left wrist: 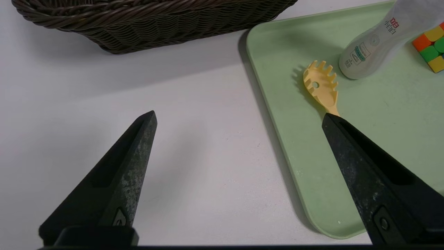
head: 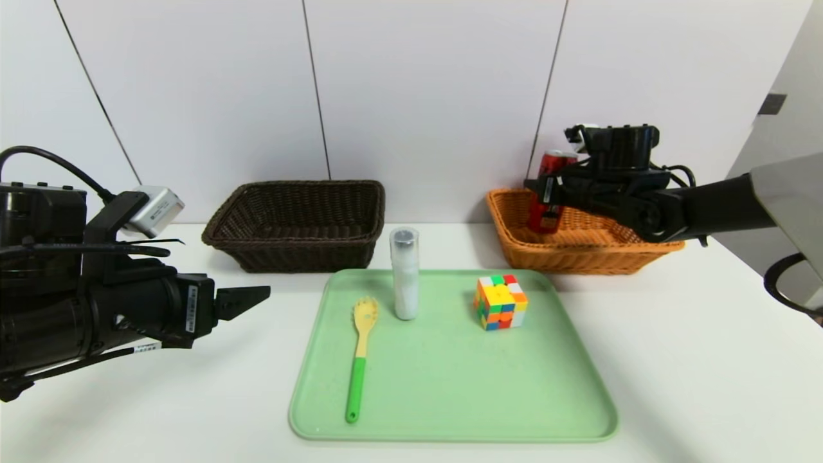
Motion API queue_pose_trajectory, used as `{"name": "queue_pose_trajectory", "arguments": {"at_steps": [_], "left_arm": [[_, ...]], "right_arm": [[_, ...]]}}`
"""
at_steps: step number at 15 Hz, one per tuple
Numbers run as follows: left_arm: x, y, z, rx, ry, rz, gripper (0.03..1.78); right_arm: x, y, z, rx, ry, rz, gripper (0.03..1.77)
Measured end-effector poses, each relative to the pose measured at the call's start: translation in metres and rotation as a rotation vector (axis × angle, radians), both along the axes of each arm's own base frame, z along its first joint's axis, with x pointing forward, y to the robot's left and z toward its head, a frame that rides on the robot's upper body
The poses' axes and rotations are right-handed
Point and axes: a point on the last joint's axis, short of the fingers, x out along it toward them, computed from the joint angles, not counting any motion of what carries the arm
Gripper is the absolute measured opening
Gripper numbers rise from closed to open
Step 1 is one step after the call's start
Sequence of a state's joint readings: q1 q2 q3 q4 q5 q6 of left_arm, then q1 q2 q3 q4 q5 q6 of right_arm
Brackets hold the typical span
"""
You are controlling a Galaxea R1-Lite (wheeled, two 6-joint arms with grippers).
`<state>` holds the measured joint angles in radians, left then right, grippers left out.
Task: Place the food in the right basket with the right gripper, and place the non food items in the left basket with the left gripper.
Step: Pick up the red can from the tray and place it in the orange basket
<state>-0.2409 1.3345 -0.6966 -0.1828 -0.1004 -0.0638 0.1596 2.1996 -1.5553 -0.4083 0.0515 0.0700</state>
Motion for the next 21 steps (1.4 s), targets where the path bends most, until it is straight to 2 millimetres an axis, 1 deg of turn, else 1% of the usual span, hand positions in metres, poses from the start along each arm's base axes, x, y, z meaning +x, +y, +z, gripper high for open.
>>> {"name": "queue_pose_trajectory", "arguments": {"at_steps": [10, 12, 16, 18, 19, 21], "left_arm": [[0.002, -0.001, -0.002, 0.005, 0.007, -0.003, 1.69], [0.003, -0.001, -0.001, 0.004, 0.005, -0.004, 1.69], [0.005, -0.004, 0.000, 0.005, 0.007, -0.014, 1.69], [0.006, -0.005, 0.000, 0.003, 0.006, -0.017, 1.69], [0.007, -0.005, 0.000, 0.003, 0.006, -0.018, 1.69], [0.007, -0.006, 0.000, 0.003, 0.006, -0.021, 1.69]], "right_arm": [[0.014, 0.003, -0.024, -0.006, -0.035, -0.008, 1.00], [0.016, 0.003, -0.027, -0.008, -0.034, -0.008, 1.00], [0.021, 0.004, -0.031, -0.007, -0.099, -0.007, 1.00], [0.023, 0.004, -0.035, -0.012, -0.094, -0.007, 1.00], [0.023, 0.004, -0.036, -0.015, -0.091, -0.008, 1.04], [0.022, 0.004, -0.036, -0.016, -0.090, -0.008, 1.20]]}}
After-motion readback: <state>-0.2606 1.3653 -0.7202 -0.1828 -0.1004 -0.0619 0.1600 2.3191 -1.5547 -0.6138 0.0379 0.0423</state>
